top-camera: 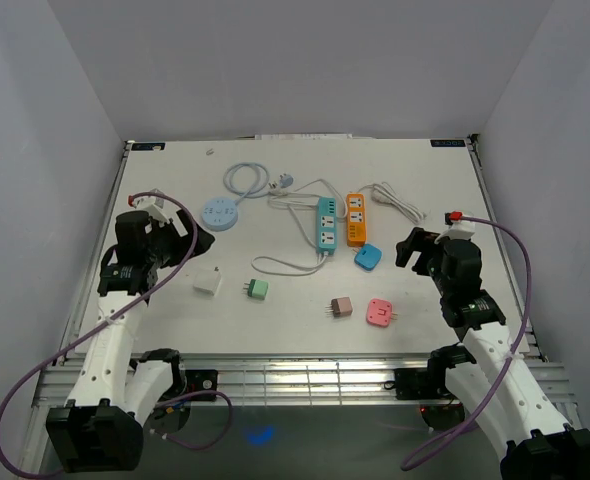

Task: Insert the plug

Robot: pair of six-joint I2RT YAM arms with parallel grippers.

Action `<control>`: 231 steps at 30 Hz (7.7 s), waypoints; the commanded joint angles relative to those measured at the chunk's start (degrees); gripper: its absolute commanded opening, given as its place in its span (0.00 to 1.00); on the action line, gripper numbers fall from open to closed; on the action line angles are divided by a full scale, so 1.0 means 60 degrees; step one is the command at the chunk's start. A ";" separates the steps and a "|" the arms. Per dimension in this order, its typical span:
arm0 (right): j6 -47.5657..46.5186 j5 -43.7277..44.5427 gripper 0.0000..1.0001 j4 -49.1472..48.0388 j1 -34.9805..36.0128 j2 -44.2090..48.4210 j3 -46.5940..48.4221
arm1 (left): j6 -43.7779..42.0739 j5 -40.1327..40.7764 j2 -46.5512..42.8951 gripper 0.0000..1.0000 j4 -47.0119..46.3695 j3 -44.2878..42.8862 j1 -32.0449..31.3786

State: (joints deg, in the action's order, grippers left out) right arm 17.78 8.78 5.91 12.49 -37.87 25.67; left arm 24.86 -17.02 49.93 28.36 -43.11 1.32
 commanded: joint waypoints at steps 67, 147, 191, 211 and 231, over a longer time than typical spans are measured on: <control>0.0127 -0.2222 0.89 0.0113 0.0438 -0.0309 0.0995 | -0.3061 0.2236 0.5507 0.48 0.0913 -0.1368 -0.2154; 0.1138 -0.0379 0.24 -0.7519 0.6942 -1.1165 0.7089 | 1.1486 -0.0167 0.1859 0.36 -0.5225 0.1004 -0.2257; -0.0898 -0.1741 0.08 -0.4589 0.5330 -0.8732 0.5667 | 0.0163 0.0786 0.9078 0.96 -0.3978 -0.6113 -0.0411; -0.0898 -0.2137 0.08 -0.4442 0.5228 -0.8630 0.5317 | -0.1301 0.2425 1.2215 0.73 -0.3423 -0.8313 -0.1684; -0.0795 -0.2136 0.08 -0.4223 0.5228 -0.7971 0.4891 | -0.0543 0.2265 1.0810 0.41 -0.3422 -0.5385 -0.1978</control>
State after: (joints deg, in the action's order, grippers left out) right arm 12.82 -3.46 -16.34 43.94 -88.44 54.52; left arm 18.48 -0.86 119.39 5.45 -79.18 -10.09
